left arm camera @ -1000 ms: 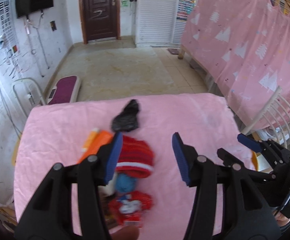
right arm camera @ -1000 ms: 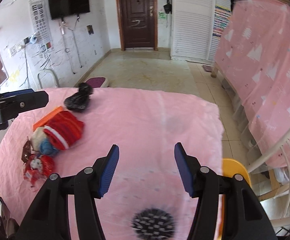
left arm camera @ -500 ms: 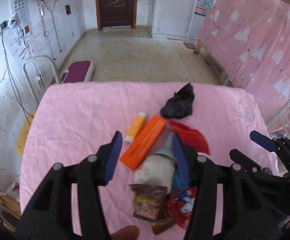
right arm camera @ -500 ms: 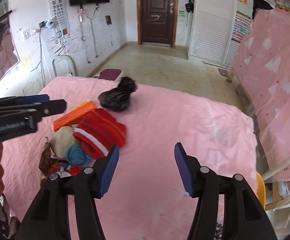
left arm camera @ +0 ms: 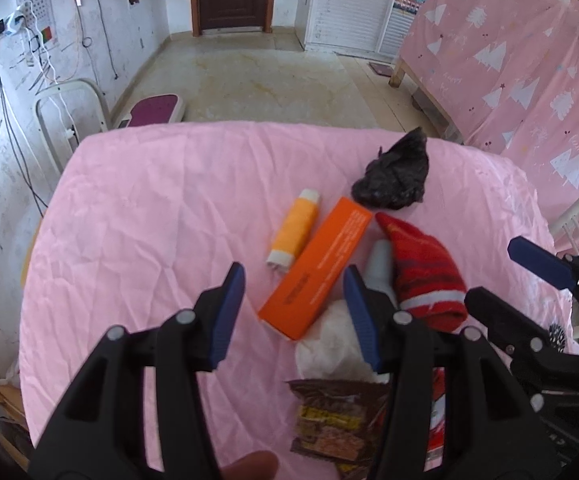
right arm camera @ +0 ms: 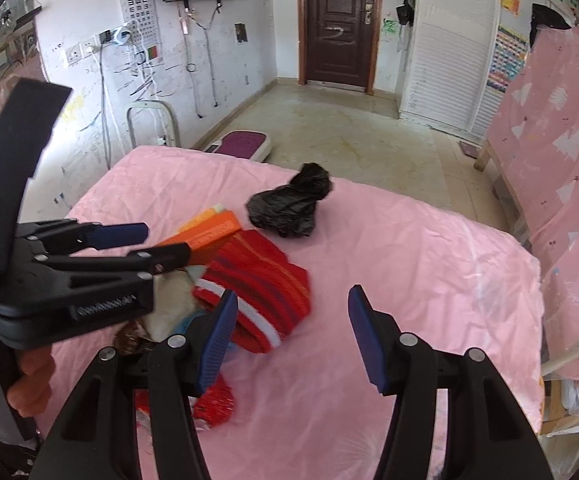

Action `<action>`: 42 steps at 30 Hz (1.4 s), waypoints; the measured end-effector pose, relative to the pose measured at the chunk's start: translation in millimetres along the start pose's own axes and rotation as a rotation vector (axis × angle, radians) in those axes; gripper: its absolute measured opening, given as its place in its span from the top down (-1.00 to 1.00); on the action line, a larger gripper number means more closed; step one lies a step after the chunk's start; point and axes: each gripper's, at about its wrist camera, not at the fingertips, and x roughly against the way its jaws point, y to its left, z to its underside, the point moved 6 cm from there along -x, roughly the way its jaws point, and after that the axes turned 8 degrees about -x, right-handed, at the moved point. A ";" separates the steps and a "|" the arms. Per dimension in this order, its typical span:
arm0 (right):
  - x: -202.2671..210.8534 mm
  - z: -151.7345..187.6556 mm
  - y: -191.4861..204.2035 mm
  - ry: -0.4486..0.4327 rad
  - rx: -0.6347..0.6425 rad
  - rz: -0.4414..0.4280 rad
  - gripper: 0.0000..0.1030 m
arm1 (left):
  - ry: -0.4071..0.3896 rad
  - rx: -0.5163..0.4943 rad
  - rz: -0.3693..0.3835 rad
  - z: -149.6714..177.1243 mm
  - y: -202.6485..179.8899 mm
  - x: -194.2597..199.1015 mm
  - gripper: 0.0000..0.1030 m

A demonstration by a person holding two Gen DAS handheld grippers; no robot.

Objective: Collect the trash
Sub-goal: 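Grasp the red knit hat with the right gripper while the left grasps the orange box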

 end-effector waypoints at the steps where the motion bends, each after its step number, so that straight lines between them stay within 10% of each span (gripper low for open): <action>1: -1.1 0.3 2.3 0.003 0.002 -0.006 0.08 | -0.001 0.002 0.003 0.5 0.9 0.1 0.10; 3: -5.2 0.9 7.6 0.014 0.009 -0.021 0.08 | 0.003 0.001 0.018 1.6 1.9 0.4 0.34; 21: -35.1 9.7 -1.3 0.093 -0.029 -0.016 0.09 | 0.012 -0.014 0.061 9.9 4.1 5.3 0.34; 29: -38.9 7.5 2.2 0.086 -0.020 -0.023 0.76 | 0.009 -0.012 0.044 8.9 0.5 1.2 0.46; 42: -5.8 5.0 -15.8 0.005 -0.036 -0.003 0.80 | -0.042 -0.026 0.011 0.1 -4.5 33.3 0.57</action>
